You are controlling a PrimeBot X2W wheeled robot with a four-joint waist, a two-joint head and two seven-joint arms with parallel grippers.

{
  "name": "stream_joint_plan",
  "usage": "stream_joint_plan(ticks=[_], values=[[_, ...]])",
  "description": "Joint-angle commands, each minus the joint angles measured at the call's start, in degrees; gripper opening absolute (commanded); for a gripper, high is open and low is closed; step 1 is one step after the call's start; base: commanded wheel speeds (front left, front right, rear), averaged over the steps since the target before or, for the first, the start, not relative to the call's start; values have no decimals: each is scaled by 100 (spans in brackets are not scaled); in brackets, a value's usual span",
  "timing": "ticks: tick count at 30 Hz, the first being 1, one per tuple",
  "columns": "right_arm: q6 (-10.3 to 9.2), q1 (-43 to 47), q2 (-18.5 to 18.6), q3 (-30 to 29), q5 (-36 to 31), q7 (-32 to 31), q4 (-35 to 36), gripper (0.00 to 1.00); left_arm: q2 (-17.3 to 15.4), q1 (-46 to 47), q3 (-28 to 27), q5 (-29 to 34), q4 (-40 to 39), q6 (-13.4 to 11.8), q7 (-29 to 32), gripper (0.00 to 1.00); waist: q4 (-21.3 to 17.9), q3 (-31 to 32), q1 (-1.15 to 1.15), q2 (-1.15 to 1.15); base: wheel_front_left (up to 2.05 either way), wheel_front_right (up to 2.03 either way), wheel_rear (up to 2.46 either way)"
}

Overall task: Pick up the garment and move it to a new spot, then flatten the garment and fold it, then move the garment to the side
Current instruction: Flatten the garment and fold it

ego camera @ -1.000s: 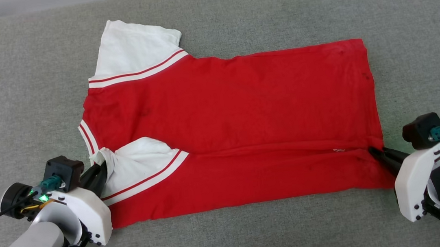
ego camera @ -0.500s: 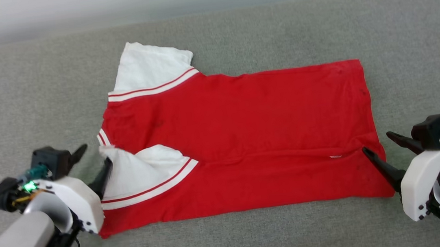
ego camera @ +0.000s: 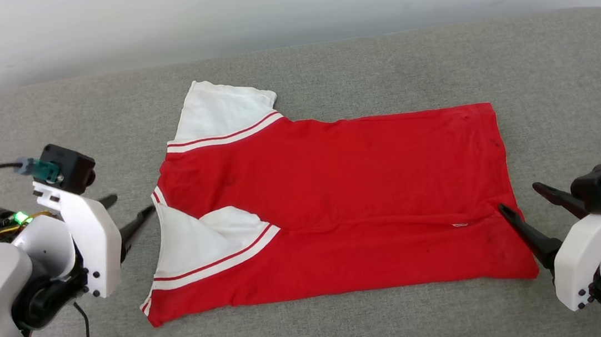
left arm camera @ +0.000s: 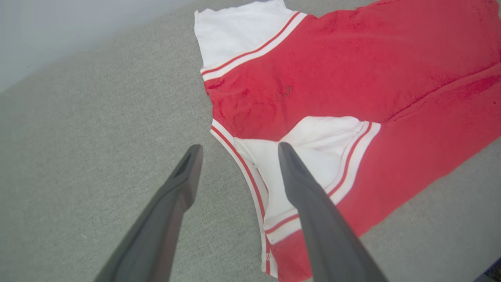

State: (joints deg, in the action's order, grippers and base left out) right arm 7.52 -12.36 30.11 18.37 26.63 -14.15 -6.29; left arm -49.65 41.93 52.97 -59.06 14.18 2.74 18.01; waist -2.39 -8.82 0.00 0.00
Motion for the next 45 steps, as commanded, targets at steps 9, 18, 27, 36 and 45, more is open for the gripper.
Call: stream_joint_plan(ticks=[9, 18, 27, 36, 45], values=[[-7, 28, -67, -24, -23, -169, 176, 100, -136, 142, 428, -818, -116, 171, 2057, 100, -70, -113, 0, 0, 0, 0, 0], [-7, -218, -132, 170, 25, -325, 116, 100, 166, 8, 879, -852, 465, 136, 2789, 100, -241, -320, 0, 0, 0, 0, 0], [-7, -589, 37, 270, 68, -408, 23, 100, 309, -76, 1166, -733, 797, 325, 2885, 0, -333, -316, 0, 0, 0, 0, 0], [-7, -1317, 921, 801, 618, -2133, 451, 100, 21, 128, 1149, -582, 265, 433, 2625, 0, -261, -62, 0, 0, 0, 0, 0], [-7, -1606, 1528, 1355, 1644, -4109, 498, 100, -81, 245, 1177, -469, -230, 457, 2517, 0, -72, -173, 0, 0, 0, 0, 0]])
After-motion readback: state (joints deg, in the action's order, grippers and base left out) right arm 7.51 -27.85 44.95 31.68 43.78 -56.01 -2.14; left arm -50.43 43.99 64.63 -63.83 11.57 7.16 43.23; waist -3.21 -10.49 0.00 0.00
